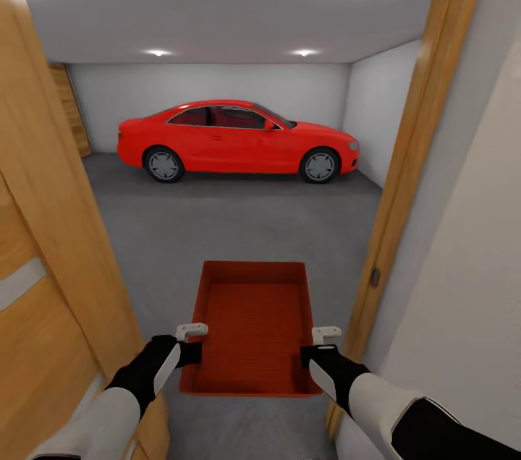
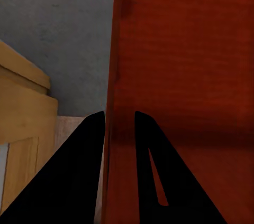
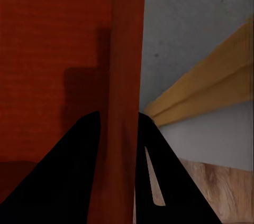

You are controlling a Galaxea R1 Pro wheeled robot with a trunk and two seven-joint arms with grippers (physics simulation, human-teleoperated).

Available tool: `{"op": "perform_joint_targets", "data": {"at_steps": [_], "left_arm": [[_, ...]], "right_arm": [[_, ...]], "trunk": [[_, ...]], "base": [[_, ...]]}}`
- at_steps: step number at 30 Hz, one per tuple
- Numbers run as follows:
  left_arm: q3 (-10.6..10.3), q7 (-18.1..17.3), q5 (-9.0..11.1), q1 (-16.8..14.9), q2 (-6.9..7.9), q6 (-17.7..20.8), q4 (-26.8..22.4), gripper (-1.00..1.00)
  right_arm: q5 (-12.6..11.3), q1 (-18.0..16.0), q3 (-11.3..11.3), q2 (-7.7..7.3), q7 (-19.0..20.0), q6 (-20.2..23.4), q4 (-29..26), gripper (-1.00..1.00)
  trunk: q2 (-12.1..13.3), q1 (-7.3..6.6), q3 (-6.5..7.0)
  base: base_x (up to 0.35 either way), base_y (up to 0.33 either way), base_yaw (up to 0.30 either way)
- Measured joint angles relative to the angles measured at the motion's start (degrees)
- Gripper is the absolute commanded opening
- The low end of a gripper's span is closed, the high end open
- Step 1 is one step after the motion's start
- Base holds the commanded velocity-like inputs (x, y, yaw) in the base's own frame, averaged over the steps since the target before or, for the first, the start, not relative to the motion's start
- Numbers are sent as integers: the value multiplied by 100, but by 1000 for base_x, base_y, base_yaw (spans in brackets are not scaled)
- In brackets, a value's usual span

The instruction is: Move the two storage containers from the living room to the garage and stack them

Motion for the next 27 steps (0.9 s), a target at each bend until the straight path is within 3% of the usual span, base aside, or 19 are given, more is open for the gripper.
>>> {"op": "perform_joint_targets", "data": {"at_steps": [7,17,27], "left_arm": [[-3,3,5,2,2,2,-2,-100],[-8,8,12,0,1,3,-1,-100],[-5,5,6,-1,-1,2,-3,-100]], "right_arm": [[8,2,-8,3,0,-1,2,-100],[15,4,-16,0,3,-1,-1,-100],[9,2,-11,-3,6,-2,-4,-100]], "trunk": [[0,0,0],[0,-1,0],[0,0,0]], "base": [[3,7,-134],[99,164,-6],[18,23,0]]}}
